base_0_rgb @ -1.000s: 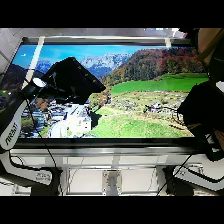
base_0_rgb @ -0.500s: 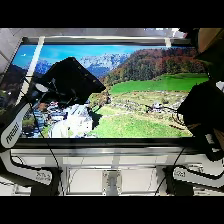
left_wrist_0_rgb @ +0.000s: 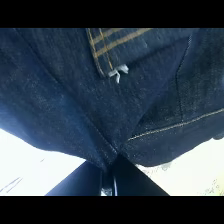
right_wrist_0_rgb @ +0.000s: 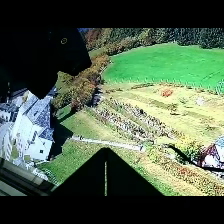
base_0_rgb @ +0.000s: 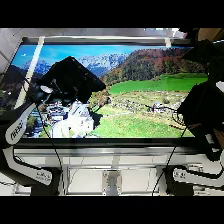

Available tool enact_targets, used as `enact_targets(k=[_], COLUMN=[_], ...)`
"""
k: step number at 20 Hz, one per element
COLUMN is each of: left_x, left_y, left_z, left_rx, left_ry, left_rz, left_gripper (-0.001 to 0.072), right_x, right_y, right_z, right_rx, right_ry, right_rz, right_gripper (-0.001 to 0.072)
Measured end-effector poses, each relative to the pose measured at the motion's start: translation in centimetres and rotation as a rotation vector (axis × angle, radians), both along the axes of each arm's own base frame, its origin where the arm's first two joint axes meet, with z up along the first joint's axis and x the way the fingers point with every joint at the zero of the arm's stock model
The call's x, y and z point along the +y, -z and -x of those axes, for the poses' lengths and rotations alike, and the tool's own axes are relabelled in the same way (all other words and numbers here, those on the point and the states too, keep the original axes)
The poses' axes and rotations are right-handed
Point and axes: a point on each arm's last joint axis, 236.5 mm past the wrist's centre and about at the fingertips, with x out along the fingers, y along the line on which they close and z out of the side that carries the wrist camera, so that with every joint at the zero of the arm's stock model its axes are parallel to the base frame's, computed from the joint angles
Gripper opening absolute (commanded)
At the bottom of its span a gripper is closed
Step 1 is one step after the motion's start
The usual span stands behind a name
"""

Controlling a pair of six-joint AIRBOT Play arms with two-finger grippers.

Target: Fold the clothes and pants, and hang the long-sleeved shirts on hangers.

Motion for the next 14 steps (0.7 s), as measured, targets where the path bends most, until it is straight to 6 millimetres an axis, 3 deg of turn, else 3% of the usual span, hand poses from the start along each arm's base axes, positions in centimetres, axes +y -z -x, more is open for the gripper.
enact_targets(k=[4,7,11,14], left_x=[-0.1,-1.4,-7.0,-13.7], left_y=[-0.3,-2.5,-8.6,-12.6], left_z=[-0.2,0.0,2.1,5.9], left_rx=[-0.021,-0.078,-0.214,-0.312], left_ry=[0.014,0.081,0.277,0.466], left_rz=[-0.010,-0.023,-0.039,-0.042], left_gripper=[0.0018,0.0017,0.0017,0.0018], right_x=[0.0,-0.6,-2.0,-2.8], right_y=[0.0,0.3,1.4,2.1], right_z=[-0.3,-0.4,-0.1,0.0], right_rx=[-0.010,-0.005,0.034,0.052], right_ry=[0.006,0.022,0.050,0.067], right_rz=[0.006,0.029,0.091,0.125], right_gripper=[0.0018,0.0017,0.0017,0.0017])
